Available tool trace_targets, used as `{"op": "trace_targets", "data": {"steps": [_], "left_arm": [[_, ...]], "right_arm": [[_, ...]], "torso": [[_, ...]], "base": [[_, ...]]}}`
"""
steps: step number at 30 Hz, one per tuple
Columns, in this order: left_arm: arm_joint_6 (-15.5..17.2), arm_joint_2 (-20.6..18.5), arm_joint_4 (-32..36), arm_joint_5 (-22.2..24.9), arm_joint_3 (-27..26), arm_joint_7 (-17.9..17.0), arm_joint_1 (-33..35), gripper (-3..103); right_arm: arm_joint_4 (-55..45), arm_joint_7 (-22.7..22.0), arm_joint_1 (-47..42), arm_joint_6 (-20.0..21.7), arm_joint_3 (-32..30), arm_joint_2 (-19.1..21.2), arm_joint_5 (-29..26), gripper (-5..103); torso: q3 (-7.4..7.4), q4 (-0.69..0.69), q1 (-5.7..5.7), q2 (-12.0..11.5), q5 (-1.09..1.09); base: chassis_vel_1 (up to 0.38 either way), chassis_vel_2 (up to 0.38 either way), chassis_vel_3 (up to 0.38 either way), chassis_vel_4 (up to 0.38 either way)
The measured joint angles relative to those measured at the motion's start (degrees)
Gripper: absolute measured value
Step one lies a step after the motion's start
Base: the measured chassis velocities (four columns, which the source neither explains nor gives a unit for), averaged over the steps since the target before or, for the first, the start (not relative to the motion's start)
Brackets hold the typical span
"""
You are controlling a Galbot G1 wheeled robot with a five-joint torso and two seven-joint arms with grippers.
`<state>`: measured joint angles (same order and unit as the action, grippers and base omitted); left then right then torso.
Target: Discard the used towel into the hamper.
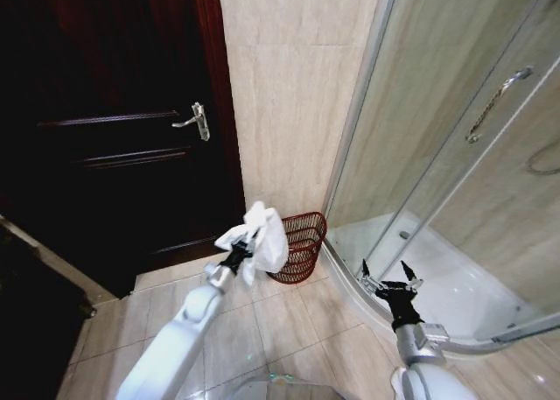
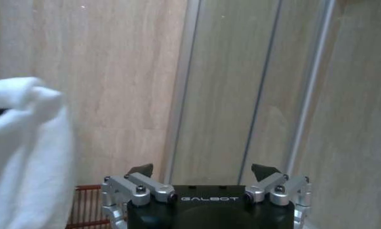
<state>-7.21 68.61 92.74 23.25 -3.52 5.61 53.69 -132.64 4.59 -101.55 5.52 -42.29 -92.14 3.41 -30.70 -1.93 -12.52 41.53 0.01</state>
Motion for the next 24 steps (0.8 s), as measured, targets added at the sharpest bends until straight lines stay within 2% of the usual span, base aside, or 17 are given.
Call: {"op": "trace_targets", "data": {"steps": [2, 3, 5, 7, 8, 11, 16, 24], "left_arm": [[1.2, 1.4, -3.1, 1.1, 4.1, -1.2, -6.2, 12], [1.2, 1.4, -3.1, 1.1, 4.1, -1.2, -6.2, 12], [1.4, 3.0, -6.6, 1.2, 6.3, -2.7, -11.5, 12], [1.3, 4.5, -10.4, 1.1, 7.3, -3.9, -15.8, 12], [1.3, 4.5, -10.4, 1.1, 7.3, -3.9, -15.8, 12], [-0.1, 6.4, -17.4, -0.3, 7.6, -4.8, -21.0, 12], [-0.4, 7.0, -21.7, -1.0, 7.8, -4.8, -23.2, 12], [1.4, 6.6, -19.2, -0.1, 8.6, -4.7, -22.1, 12]], "right_arm": [[-0.1, -0.4, 0.0, 0.0, -0.3, 0.0, 0.0, 100], [-0.1, -0.4, 0.0, 0.0, -0.3, 0.0, 0.0, 100], [-0.5, -0.7, 0.0, 0.1, -0.3, 0.0, 0.0, 100], [-0.8, -0.8, 0.2, 0.2, -0.3, 0.0, 0.0, 100], [-0.8, -0.8, 0.2, 0.2, -0.3, 0.0, 0.0, 100], [-0.9, -0.8, 0.6, 0.6, -0.2, 0.0, -0.3, 100], [-0.8, -0.9, 1.1, 1.0, -0.2, 0.0, -0.8, 100], [-1.3, -0.8, 1.3, 1.4, -1.3, 0.0, -2.4, 100]], "torso": [[-0.01, 0.0, -0.01, 0.0, 0.0], [-0.01, 0.0, -0.01, 0.0, 0.0], [-0.01, -0.01, -0.01, 0.0, 0.0], [-0.01, -0.02, -0.01, 0.0, 0.01], [-0.01, -0.02, -0.01, 0.0, 0.01], [-0.02, -0.02, -0.01, 0.0, 0.0], [-0.02, -0.04, -0.02, 0.0, 0.01], [-0.02, -0.03, -0.01, 0.0, 0.0]], "base": [[0.0, 0.0, 0.0, 0.0], [0.0, 0.0, 0.0, 0.0], [0.0, 0.0, 0.0, 0.0], [0.0, 0.0, 0.0, 0.0], [0.0, 0.0, 0.0, 0.0], [0.0, 0.0, 0.0, 0.0], [0.0, 0.0, 0.0, 0.0], [0.0, 0.0, 0.0, 0.0]]}}
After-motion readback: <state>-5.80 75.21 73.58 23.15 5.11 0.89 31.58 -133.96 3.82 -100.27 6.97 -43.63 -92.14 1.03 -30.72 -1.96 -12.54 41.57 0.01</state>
